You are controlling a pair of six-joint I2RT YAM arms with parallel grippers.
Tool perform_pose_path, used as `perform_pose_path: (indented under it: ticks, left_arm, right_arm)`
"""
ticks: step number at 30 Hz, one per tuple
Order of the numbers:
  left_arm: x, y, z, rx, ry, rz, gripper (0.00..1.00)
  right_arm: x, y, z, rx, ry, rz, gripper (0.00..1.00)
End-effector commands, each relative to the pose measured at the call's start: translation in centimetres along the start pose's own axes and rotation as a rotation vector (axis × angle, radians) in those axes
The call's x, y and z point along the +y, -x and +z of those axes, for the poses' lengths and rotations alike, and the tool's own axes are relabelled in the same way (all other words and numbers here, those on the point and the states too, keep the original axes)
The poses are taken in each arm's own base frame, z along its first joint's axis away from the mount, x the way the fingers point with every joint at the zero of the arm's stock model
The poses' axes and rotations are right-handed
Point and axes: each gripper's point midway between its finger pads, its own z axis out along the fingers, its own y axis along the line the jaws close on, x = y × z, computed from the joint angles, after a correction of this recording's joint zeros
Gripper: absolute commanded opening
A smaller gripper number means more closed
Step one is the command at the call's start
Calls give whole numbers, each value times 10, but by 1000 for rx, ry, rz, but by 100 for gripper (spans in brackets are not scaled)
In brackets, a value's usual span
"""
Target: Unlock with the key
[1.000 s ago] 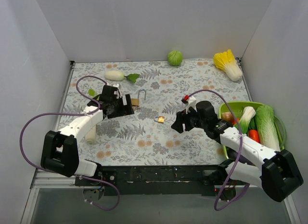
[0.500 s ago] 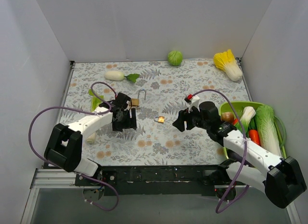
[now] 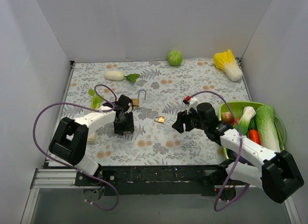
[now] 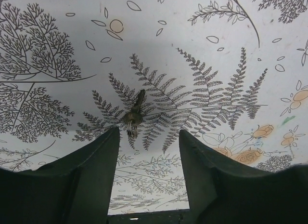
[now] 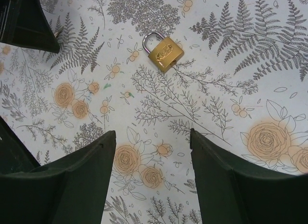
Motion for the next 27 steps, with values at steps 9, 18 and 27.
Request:
perform_pose_path:
  ticks: [9,18,27]
  left_arm:
    - [15,-1,10,-14,78,-21,13]
    - [7,17,-15,-134,19,-19,0]
    - [-14,44,-70,-339,-146,-27,0]
  right_arm:
    - [7,0,21,-25,73,20,68]
    - [-26,-13,56,35,-66,32,49]
    - [-37,-18,94,103,-126,-27,39]
